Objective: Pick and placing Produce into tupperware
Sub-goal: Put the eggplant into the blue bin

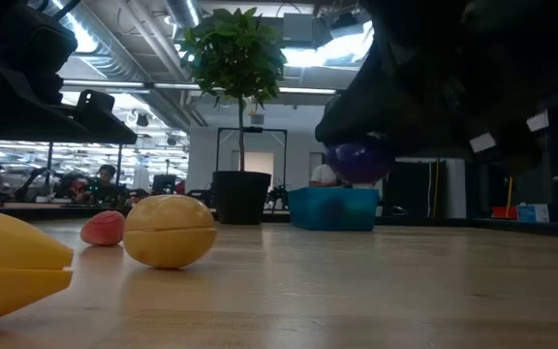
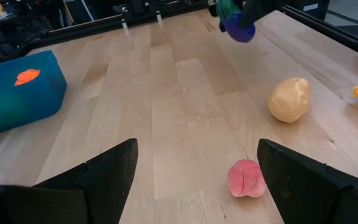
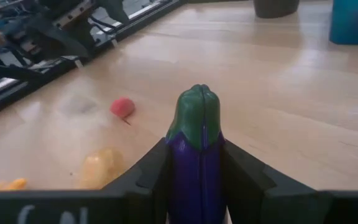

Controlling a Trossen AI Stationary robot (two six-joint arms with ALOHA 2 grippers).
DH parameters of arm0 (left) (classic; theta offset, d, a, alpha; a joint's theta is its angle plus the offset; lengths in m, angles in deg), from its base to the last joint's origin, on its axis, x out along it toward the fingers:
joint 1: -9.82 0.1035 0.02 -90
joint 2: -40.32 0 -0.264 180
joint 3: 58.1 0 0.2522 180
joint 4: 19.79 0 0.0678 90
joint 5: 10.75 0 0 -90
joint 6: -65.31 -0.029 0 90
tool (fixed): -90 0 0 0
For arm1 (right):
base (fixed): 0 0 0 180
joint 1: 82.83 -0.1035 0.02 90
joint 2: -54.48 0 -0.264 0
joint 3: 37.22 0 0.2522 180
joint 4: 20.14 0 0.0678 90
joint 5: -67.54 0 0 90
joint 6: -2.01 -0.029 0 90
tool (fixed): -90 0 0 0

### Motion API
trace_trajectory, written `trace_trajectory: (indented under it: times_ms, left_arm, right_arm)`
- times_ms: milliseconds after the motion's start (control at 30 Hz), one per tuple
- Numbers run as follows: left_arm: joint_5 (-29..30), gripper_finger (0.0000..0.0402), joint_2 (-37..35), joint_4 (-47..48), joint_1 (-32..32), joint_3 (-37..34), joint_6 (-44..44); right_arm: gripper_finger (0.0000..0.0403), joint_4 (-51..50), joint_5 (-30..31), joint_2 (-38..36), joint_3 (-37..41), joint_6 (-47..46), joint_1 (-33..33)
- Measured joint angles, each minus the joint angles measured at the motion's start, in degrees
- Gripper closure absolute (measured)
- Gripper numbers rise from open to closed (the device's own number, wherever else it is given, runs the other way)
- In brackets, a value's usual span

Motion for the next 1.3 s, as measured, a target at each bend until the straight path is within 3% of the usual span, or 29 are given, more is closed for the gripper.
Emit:
trace_trajectory:
  times_ms: [267, 500, 867, 1000, 1133, 1300]
  left_arm:
    - [0.0, 0.0078, 0.0, 0.0, 0.0, 0.0, 0.0]
    - [0.0, 0.0078, 0.0, 0.0, 0.0, 0.0, -0.1]
    - [0.0, 0.0078, 0.0, 0.5, 0.0, 0.0, -0.1]
    - [0.0, 0.0078, 0.0, 0.6, 0.0, 0.0, -0.1]
    - [0.0, 0.0078, 0.0, 0.6, 0.0, 0.0, -0.1]
    - [0.0, 0.0078, 0.0, 0.6, 0.0, 0.0, -0.1]
  right_arm:
    - [0.0287, 5.1, 2.4, -0.1, 0.0, 5.5, 0.6]
    - [0.0287, 15.2, -1.1, -3.5, -0.2, 26.5, 4.1]
    - [0.0289, 14.3, -3.6, -5.6, -0.1, 31.6, 12.7]
    - [0.0289, 17.6, -7.8, -5.6, -0.1, 36.1, 16.0]
    - [0.0289, 25.0, -13.7, -6.5, -0.1, 49.3, 19.4]
    - [0.0289, 25.4, -18.0, -9.8, 0.0, 56.6, 23.8]
